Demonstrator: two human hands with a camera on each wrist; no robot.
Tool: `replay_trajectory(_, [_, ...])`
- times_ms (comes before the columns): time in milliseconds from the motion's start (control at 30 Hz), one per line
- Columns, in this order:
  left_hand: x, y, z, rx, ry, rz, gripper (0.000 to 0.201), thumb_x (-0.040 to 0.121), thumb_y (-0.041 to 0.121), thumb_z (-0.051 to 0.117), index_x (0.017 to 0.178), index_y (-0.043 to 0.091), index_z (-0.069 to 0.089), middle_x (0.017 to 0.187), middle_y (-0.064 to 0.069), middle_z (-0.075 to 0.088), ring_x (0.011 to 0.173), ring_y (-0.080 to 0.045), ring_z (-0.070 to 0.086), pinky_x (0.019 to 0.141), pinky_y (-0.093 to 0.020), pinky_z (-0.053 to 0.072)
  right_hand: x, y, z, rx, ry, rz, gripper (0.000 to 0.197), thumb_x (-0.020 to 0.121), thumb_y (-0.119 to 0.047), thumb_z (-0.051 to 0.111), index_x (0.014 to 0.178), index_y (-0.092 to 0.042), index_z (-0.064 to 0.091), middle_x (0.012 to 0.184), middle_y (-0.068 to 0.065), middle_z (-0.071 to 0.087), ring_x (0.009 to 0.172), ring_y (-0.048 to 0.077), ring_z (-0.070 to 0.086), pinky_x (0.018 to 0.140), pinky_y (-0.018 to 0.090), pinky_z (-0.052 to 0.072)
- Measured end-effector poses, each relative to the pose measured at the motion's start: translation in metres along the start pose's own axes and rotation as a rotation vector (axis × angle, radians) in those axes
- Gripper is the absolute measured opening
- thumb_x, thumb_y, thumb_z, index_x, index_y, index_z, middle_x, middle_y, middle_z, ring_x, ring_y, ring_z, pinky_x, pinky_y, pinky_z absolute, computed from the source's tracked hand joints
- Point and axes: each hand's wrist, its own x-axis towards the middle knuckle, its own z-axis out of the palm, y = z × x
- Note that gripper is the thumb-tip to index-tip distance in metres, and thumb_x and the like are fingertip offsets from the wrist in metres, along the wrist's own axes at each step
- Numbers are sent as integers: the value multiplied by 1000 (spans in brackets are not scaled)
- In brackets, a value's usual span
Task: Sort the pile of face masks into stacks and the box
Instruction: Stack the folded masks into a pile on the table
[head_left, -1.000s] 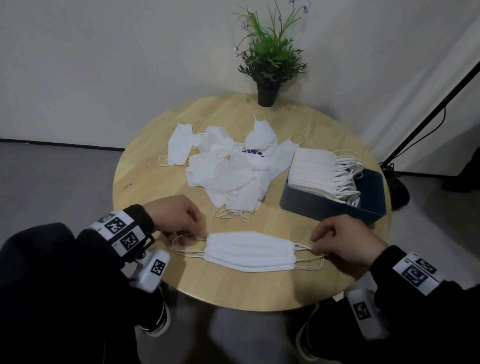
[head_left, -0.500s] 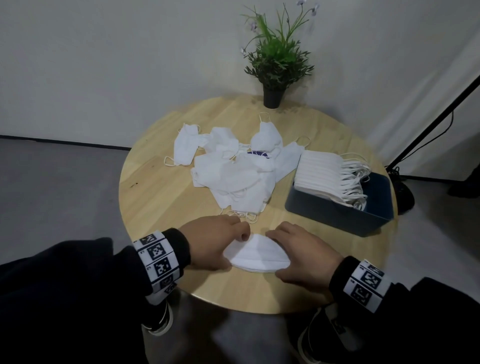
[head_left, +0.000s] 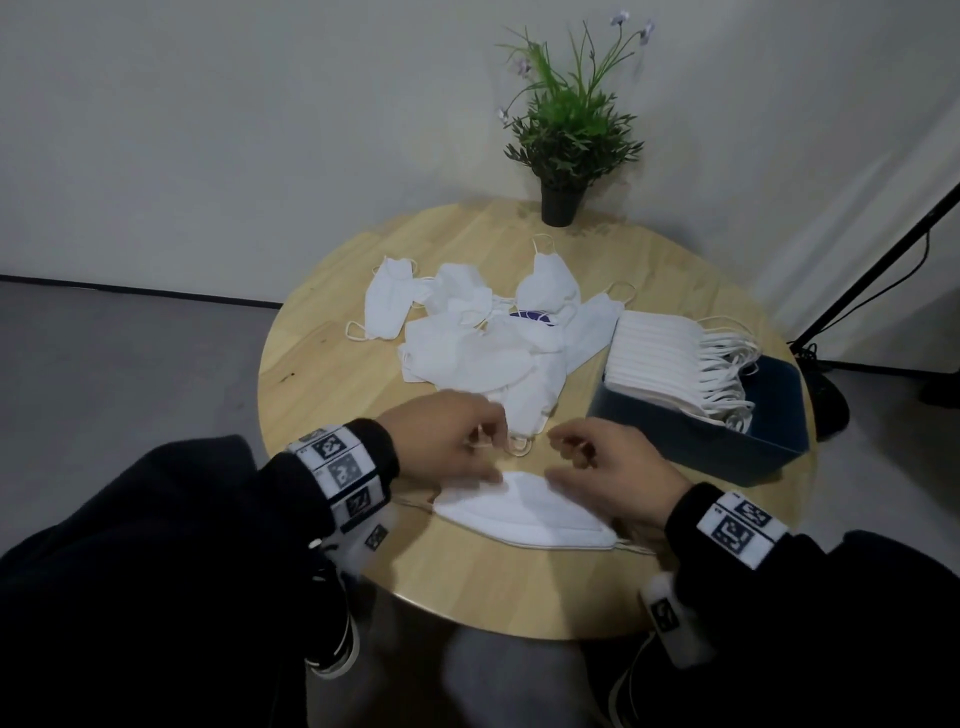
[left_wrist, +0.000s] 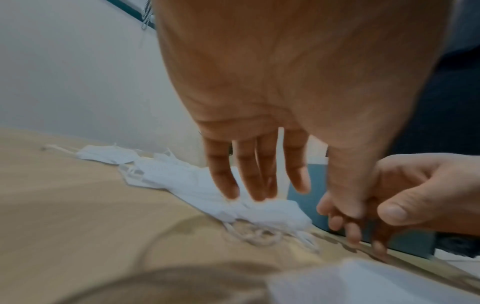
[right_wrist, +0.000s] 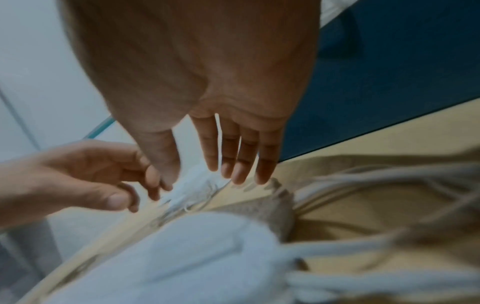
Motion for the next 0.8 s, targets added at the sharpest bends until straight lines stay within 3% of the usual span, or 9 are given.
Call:
replay_trajectory(67, [19, -4, -9, 19, 169, -48, 44, 83, 50, 76, 120, 34, 58, 120, 8, 57, 111, -17, 59, 89, -36, 49, 16, -4, 4, 316, 57, 131, 30, 91, -18, 75, 119, -23, 68, 112, -6, 68, 90, 3, 62, 78, 7, 48])
replay_trajectory(133, [38, -7, -12, 5, 265, -107, 75, 76, 54, 82, 140, 36, 47, 143, 3, 47, 129, -21, 48, 102, -39, 46, 33, -10, 10, 697, 41, 235, 22, 95, 5, 63, 109, -11, 67, 95, -1, 70, 77, 14, 60, 69, 24, 51])
replay_trajectory(200, [53, -11, -10, -23, 211, -215, 111, 63, 67, 85, 154, 40, 28, 159, -1, 33, 141, -27, 36, 111, -47, 41, 51, -13, 12, 766, 46, 238, 23, 92, 12, 56, 110, 0, 63, 81, 3, 67, 64, 17, 50, 54, 29, 41])
replay_trajectory(267, [62, -11, -4, 100, 109, -288, 121, 56, 77, 80, 156, 40, 23, 155, -2, 37, 138, -31, 39, 109, -51, 43, 63, -19, 11, 773, 78, 285, 23, 91, 10, 55, 110, -3, 60, 83, 8, 66, 62, 18, 52, 49, 29, 39])
replay_trajectory(367, [70, -3, -4, 192, 88, -243, 59, 81, 45, 73, 136, 33, 55, 130, -3, 58, 119, -28, 54, 94, -43, 50, 75, -26, 9, 909, 95, 438, 8, 99, -3, 53, 94, -5, 59, 76, 15, 65, 52, 20, 52, 46, 26, 36])
replay_trajectory(467, [74, -5, -14, 17, 149, -188, 20, 89, 16, 66, 105, 25, 73, 100, 2, 72, 98, -21, 65, 74, -29, 46, 88, -28, 6, 920, 80, 532, 29, 106, -33, 50, 91, -9, 55, 79, 18, 64, 40, 17, 41, 45, 21, 30])
replay_trajectory(633, [53, -11, -43, -672, 275, -158, 24, 88, -3, 64, 83, 19, 73, 73, 12, 68, 64, 0, 61, 59, -16, 47, 95, -24, 3, 961, 89, 632, 37, 102, -50, 50, 89, -16, 49, 61, 5, 44, 44, 17, 31, 53, 24, 29])
replay_trajectory(733, [41, -20, -66, -869, 389, -172, 19, 91, 0, 67, 88, 17, 73, 83, 1, 71, 78, -14, 67, 65, -27, 53, 98, -23, 7, 920, 125, 628, 38, 98, -51, 54, 88, -14, 52, 65, 6, 45, 45, 17, 36, 50, 24, 32])
replay_trajectory(800, [34, -26, -78, -1053, 392, -175, 19, 94, 8, 69, 111, 16, 70, 105, -3, 75, 97, -22, 73, 79, -36, 60, 99, -20, 12, 673, 120, 512, 39, 89, -48, 69, 92, -11, 57, 64, 8, 50, 46, 19, 42, 48, 25, 33])
